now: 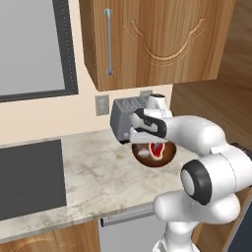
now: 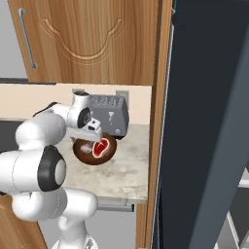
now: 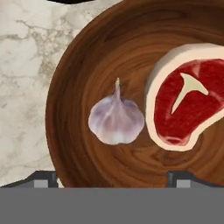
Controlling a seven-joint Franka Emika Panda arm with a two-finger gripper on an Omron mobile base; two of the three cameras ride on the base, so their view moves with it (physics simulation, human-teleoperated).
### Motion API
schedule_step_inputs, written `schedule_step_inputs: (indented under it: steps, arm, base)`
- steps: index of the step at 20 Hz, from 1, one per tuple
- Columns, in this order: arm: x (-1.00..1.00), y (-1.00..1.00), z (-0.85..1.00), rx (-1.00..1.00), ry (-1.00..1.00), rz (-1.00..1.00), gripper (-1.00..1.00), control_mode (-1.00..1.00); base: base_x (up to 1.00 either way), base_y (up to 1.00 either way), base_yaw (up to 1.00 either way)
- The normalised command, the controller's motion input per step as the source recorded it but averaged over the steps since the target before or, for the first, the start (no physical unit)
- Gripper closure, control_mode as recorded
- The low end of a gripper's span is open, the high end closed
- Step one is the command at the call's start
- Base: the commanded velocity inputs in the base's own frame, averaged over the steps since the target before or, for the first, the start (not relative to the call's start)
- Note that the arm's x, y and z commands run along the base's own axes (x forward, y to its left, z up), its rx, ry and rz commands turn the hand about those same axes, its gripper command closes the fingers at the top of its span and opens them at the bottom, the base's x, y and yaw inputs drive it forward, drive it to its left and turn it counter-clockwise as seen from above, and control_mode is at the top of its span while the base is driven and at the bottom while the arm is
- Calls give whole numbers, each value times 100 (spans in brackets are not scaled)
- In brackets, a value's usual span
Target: Take the steak, bell pepper, and garlic from the freezer and place them in the bowl on the counter.
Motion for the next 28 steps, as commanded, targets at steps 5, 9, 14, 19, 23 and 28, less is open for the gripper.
schedule_step_inputs:
  steps: [5,9,14,19,23,28]
  arm:
    - [-83,-2,60,-1,-4,0,-100,-100]
    - [-79,0,54,-3,-11,0,-100,-100]
    - [-59,0,56,-2,-13,0,-100,-100]
    - [-57,0,57,-1,-22,0,-100,-100]
    - [-43,0,66,0,-21,0,-100,-100]
    - [-41,-1,56,0,-17,0,-100,-100]
  base:
    - [0,0,0]
    - [0,0,0]
    - [0,0,0]
    - [0,0,0]
    - [0,0,0]
    - [0,0,0]
